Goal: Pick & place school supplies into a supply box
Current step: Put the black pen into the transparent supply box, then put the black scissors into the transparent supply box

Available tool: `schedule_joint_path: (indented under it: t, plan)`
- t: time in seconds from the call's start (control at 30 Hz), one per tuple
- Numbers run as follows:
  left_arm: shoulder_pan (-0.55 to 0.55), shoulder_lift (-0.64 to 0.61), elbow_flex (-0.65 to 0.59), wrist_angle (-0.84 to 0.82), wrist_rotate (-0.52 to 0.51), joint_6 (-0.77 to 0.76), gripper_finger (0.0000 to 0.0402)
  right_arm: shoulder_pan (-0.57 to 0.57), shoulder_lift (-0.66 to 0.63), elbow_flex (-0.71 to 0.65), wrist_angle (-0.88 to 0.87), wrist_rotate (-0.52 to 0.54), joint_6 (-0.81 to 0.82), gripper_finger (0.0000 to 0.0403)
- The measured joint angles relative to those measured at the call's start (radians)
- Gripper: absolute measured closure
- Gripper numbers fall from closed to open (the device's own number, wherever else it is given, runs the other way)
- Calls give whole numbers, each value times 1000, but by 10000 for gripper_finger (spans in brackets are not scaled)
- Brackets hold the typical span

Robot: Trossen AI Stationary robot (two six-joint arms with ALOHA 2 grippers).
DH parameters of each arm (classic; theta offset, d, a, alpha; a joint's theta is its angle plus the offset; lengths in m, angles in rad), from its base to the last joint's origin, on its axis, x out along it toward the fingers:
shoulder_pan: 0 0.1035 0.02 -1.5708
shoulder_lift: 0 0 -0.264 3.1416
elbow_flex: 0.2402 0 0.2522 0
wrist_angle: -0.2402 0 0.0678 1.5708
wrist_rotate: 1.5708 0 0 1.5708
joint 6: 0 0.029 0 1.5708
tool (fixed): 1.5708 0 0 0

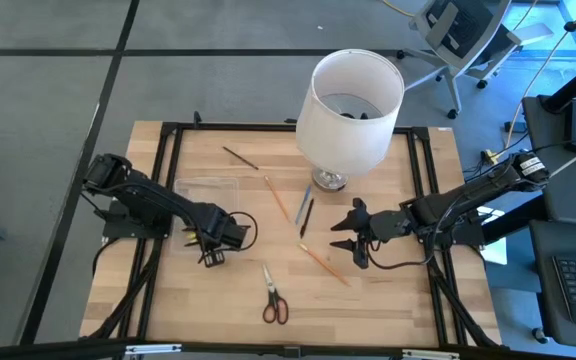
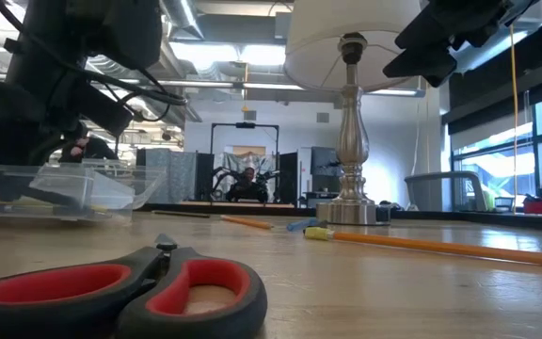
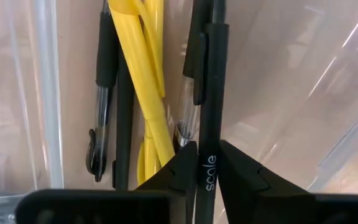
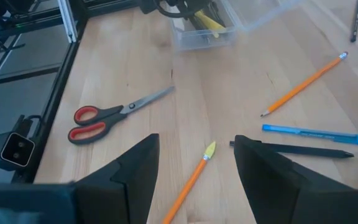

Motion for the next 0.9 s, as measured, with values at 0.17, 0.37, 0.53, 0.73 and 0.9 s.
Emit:
schedule_joint_path:
  t: [0.17, 0.37, 0.53, 0.73, 0.9]
  plan:
    - [0, 0, 0, 0, -1, -11, 327, 0, 0, 0, -1, -1, 0, 192]
    - [0, -31, 4, -15, -1, -12, 307, 0, 0, 0, -8, -2, -2, 192]
    - [0, -95, 60, -19, -33, 37, 302, 0, 0, 0, -31, -1, -4, 192]
    - [-20, -116, 169, 121, -58, 395, 308, -2, 0, 0, -32, 0, -19, 192]
    - [-52, -80, 222, 393, -63, 862, 315, -2, 0, 0, -46, 0, -42, 192]
